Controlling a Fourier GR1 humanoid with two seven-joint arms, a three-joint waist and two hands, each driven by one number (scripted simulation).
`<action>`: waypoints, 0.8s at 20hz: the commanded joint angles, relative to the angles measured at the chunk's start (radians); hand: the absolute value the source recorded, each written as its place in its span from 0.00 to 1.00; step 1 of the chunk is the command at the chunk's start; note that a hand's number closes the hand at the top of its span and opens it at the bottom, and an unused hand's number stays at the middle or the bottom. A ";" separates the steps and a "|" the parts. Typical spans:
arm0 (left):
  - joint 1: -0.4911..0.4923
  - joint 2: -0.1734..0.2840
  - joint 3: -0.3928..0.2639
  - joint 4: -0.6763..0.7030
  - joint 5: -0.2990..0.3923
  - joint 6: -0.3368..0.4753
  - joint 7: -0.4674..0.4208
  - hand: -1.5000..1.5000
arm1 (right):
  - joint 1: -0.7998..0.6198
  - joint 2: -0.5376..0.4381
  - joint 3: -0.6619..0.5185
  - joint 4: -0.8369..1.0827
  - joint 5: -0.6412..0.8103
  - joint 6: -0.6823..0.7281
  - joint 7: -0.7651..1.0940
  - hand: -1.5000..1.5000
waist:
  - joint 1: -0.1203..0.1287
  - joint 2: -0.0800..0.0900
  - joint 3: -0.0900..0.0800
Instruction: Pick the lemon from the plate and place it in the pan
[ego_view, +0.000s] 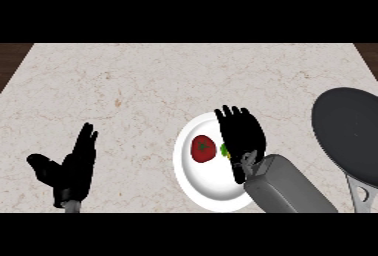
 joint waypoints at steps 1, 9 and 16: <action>0.016 -0.072 -0.037 0.079 -0.037 0.020 -0.022 0.50 | 0.049 0.016 -0.009 -0.051 0.020 -0.017 -0.006 0.00 | -0.005 0.006 -0.010; 0.020 -0.036 0.030 0.081 -0.002 -0.056 -0.001 0.50 | 0.043 -0.002 -0.026 -0.013 0.096 -0.079 -0.099 0.00 | -0.002 0.006 -0.010; 0.023 -0.066 0.001 0.057 -0.043 -0.035 0.020 0.50 | 0.064 -0.048 -0.046 0.145 0.111 -0.179 -0.299 1.00 | 0.001 0.008 -0.009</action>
